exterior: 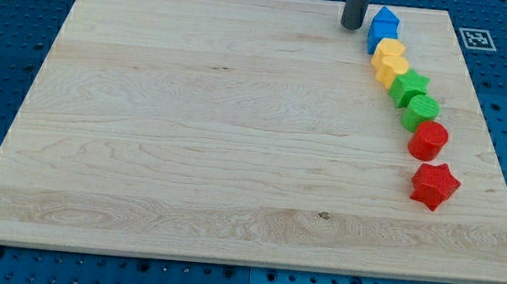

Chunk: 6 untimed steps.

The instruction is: Point your arm at blue cube

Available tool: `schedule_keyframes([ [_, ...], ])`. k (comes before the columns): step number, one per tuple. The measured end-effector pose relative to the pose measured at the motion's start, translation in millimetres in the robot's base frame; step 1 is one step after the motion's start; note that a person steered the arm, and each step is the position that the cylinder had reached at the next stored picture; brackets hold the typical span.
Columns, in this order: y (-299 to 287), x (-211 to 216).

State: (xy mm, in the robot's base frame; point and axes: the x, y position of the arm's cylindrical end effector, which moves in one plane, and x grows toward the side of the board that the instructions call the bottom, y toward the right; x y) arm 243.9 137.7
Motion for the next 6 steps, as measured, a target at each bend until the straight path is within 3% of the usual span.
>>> schedule_keyframes([
  [2, 27, 0],
  [4, -7, 0],
  [6, -16, 33],
])
